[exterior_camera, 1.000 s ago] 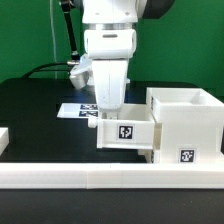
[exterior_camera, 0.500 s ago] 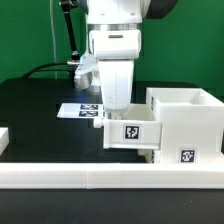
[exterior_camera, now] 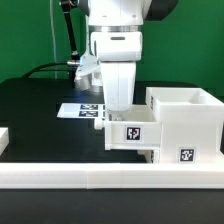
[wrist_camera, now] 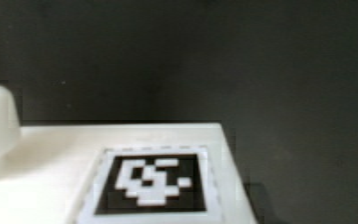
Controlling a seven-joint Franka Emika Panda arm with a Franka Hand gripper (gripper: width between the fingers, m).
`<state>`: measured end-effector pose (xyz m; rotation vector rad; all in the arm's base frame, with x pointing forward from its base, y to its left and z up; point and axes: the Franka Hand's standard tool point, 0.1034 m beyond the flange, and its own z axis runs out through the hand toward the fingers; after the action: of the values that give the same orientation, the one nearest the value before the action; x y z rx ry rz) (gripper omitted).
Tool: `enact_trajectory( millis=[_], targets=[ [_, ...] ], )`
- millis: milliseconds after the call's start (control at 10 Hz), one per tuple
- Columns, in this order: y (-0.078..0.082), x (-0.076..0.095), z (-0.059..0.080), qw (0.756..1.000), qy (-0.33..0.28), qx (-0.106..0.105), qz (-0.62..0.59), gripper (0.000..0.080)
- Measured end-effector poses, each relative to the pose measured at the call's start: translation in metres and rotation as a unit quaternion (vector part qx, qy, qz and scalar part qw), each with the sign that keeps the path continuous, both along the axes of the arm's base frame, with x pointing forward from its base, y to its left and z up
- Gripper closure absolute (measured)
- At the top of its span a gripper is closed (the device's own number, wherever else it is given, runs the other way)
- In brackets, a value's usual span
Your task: Assemble drawer
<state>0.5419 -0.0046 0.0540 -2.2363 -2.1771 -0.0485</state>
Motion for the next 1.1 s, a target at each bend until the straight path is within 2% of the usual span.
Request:
enact_trajectory(
  millis=[1100],
  targets=[
    [-0.0006, -0.0003, -0.0015, 1.000, -0.013, -0.001, 0.010, 0.0757]
  ],
)
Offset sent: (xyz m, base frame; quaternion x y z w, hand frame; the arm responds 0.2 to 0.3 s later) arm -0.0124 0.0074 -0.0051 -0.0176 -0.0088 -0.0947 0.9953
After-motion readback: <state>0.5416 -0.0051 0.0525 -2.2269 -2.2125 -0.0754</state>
